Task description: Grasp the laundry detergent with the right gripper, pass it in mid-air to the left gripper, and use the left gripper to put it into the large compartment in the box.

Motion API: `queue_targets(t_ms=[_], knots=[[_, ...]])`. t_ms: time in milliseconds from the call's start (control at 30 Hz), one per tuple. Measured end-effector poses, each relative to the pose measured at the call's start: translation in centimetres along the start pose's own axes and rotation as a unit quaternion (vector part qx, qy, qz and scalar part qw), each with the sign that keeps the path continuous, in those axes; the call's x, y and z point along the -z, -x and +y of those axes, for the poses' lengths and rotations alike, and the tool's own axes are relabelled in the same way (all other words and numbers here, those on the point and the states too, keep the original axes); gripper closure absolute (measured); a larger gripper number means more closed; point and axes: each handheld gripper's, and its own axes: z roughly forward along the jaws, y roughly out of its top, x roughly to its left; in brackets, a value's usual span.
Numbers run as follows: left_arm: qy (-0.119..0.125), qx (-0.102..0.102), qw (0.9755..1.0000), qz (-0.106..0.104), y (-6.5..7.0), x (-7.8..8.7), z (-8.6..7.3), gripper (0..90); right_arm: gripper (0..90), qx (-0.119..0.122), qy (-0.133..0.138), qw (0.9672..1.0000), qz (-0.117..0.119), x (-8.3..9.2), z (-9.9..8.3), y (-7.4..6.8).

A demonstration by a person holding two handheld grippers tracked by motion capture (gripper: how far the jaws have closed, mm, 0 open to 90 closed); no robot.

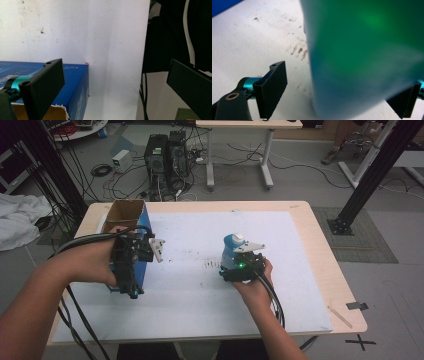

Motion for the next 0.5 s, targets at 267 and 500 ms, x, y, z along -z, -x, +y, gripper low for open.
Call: queue_targets(t_ms=[267, 500], knots=[[0.000, -0.005, 1.0000, 0.002, 0.19, 0.05, -0.02, 1.7, 12.4, -0.004, 0.033, 0.9991, -0.028, -0.26, -0.10, -0.34], [0.001, -0.006, 1.0000, 0.002, 0.20, 0.03, 0.03, 1.7, 12.5, -0.007, 0.056, 0.9974, -0.045, -0.60, -0.47, -0.78]])
